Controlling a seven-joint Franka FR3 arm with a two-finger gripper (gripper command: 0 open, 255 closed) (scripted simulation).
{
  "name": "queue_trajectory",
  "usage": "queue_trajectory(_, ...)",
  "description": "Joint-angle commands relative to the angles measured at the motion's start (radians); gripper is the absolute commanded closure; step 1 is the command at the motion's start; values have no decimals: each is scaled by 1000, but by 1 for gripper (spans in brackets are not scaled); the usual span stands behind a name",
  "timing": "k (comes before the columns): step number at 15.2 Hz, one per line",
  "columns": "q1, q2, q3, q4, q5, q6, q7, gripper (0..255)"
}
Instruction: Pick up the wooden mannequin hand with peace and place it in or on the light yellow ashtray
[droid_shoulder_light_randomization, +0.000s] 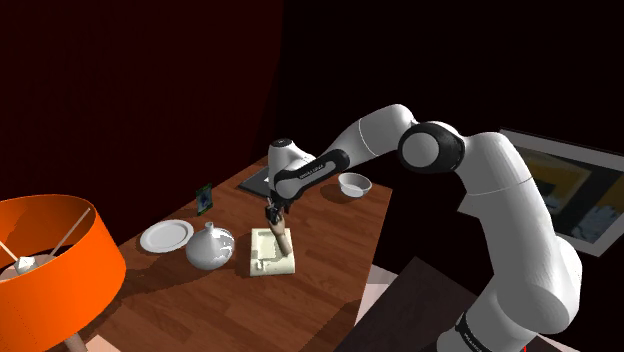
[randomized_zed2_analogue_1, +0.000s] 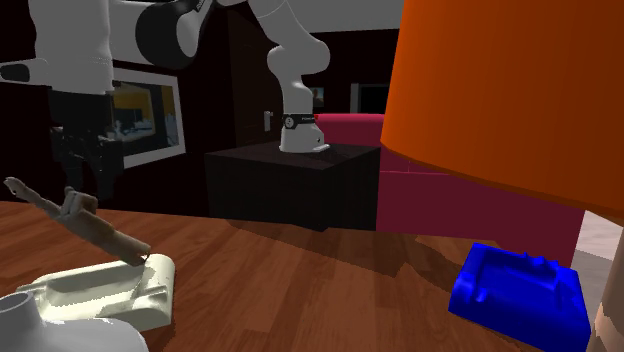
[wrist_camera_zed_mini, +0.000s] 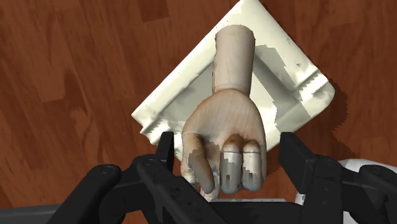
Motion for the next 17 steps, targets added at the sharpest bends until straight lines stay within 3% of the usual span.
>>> queue_trajectory(1, 0, 0, 0, 0, 0, 0, 0, 0)
queue_trajectory(5, 0, 0, 0, 0, 0, 0, 0, 0)
queue_trajectory(9, -5, -88, 21, -14, 22, -73, -11, 0)
queue_trajectory(17, -5, -88, 21, -14, 22, -73, -12, 0)
